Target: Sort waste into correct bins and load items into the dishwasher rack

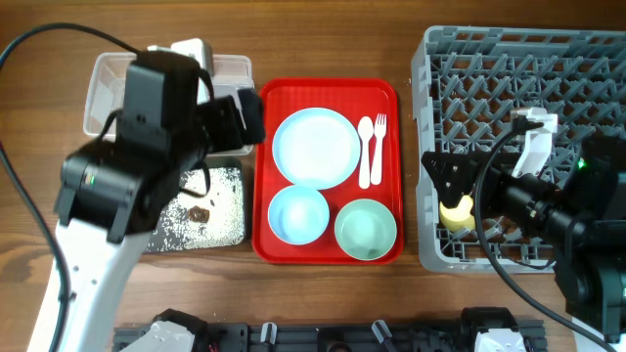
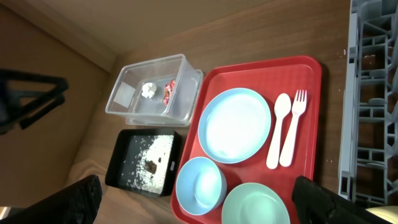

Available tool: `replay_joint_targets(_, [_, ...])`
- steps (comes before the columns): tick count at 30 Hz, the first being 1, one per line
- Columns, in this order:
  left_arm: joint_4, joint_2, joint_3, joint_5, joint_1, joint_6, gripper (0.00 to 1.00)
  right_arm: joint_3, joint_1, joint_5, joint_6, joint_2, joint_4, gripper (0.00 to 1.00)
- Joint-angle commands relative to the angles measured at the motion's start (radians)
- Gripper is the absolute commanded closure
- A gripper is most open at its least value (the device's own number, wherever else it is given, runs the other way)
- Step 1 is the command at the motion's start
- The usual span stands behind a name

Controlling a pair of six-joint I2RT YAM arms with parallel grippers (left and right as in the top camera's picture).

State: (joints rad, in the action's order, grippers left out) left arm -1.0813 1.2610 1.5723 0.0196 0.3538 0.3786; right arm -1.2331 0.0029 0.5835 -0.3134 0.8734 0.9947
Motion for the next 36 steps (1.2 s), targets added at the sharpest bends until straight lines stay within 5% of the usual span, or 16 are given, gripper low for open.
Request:
replay_joint_targets(1, [-0.001, -0.048, 0.005, -0.015, 0.041, -0.009, 0.00, 0.001, -0.002, 0.013, -0.004, 0.000, 0.001, 0.00])
replay_joint_targets(21, [-0.034, -0.082, 0.003, 0.089, 0.041, -0.009, 0.00, 0.001, -0.002, 0.013, -0.004, 0.085, 0.001, 0.00])
replay_joint_targets(26, [0.121, -0.153, -0.046, 0.095, 0.017, -0.108, 0.00, 0.001, -0.002, 0.013, -0.004, 0.159, 0.001, 0.00])
replay_joint_targets(36, [0.367, -0.465, -0.415, -0.031, -0.192, -0.114, 0.00, 0.001, -0.002, 0.013, -0.004, 0.351, 0.000, 0.00])
